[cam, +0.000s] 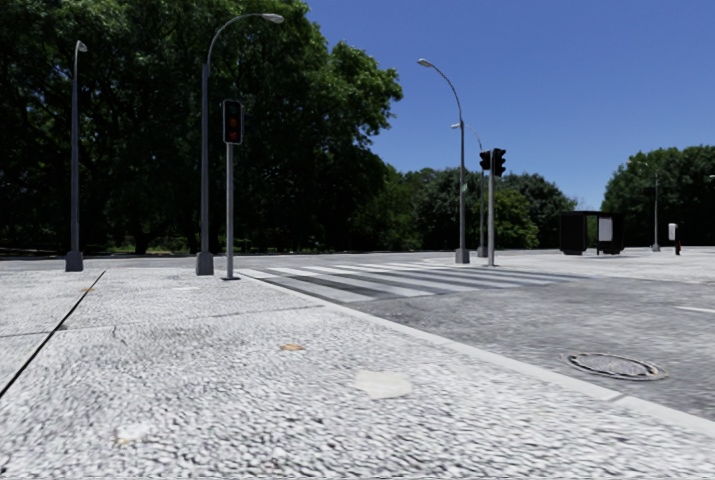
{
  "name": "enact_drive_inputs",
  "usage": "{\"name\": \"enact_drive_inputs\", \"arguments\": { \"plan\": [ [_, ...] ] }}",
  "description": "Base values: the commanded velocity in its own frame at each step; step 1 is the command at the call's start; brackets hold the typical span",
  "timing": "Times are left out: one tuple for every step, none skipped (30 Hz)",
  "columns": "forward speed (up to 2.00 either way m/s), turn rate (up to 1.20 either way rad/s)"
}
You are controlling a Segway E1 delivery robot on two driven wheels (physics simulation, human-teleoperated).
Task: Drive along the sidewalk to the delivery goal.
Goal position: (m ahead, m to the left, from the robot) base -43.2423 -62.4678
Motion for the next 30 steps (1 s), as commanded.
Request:
{"name": "enact_drive_inputs", "arguments": {
  "plan": [
    [1.09,0.47],
    [1.09,0.47],
    [1.09,0.47],
    [1.1,0.47],
    [1.13,0.47],
    [1.15,0.47],
    [1.15,0.47],
    [1.16,0.47],
    [1.16,0.47],
    [1.16,0.47],
    [1.16,0.47],
    [1.16,0.47],
    [1.16,0.47],
    [1.16,0.47],
    [1.16,0.47],
    [1.17,0.47],
    [1.19,0.47],
    [1.48,0.47],
    [1.48,0.47],
    [2.0,0.47],
    [2.0,0.45],
    [2.0,0.4],
    [2.0,0.4],
    [2.0,0.38],
    [2.0,0.38],
    [2.0,0.38],
    [2.0,0.38],
    [2.0,0.38],
    [2.0,0.38],
    [2.0,0.33]
  ]
}}
